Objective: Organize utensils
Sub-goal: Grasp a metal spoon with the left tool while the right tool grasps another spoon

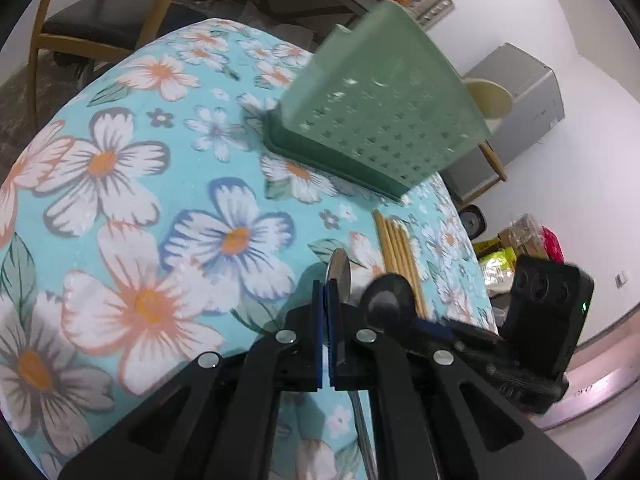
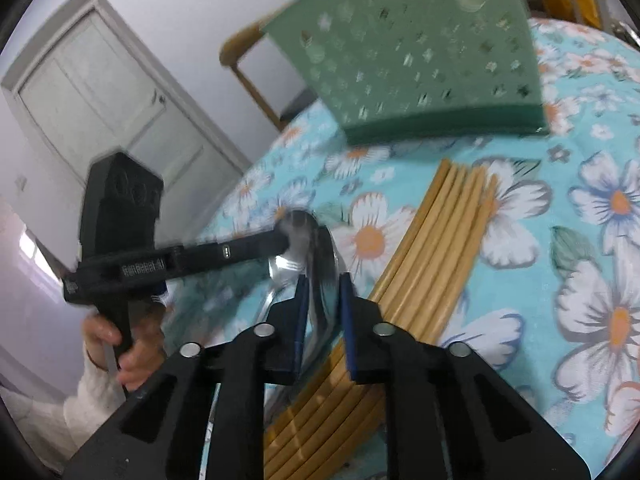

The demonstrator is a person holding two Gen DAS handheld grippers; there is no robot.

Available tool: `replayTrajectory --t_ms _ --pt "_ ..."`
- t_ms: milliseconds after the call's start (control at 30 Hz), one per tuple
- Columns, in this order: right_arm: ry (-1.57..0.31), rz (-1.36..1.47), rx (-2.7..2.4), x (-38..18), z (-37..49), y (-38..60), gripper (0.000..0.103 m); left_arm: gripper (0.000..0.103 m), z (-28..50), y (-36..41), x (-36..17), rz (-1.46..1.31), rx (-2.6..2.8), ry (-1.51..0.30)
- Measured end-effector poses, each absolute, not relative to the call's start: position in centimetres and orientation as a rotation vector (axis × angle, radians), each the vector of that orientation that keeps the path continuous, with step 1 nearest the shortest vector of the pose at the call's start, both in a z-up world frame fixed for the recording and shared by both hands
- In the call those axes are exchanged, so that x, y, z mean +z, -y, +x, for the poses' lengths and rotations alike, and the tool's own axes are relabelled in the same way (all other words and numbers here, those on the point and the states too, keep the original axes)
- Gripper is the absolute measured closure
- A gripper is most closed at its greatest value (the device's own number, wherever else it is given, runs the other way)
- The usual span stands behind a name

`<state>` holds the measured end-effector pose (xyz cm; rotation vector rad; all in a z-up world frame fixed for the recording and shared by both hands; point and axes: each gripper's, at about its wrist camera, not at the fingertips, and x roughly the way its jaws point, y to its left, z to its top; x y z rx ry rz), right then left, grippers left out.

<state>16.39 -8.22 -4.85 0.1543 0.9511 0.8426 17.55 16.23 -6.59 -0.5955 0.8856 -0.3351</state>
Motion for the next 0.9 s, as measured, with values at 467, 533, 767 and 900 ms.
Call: replayTrajectory --t_ms 467,533,767,900 --pt "-0.939 0.18 0.717 -3.0 15.7 9.0 0.101 0.102 15.6 -17.7 -3.9 -0.627 -0.361 -0.769" --pt "-0.928 0.213 0.723 -2.2 15.4 9.5 0.101 0.102 15.3 -17.8 -2.8 -0.628 -0.379 -0.743" --pt "-0.808 0.233 0.74 4.2 13.6 10.5 0.101 0.102 13.3 -16.6 2.2 -0.523 -0.316 -0.575" --pt "-0.706 0.263 0.744 9.4 14.6 11.3 0.101 0.102 14.6 -16.6 5.9 -0.492 -0.294 -0.521"
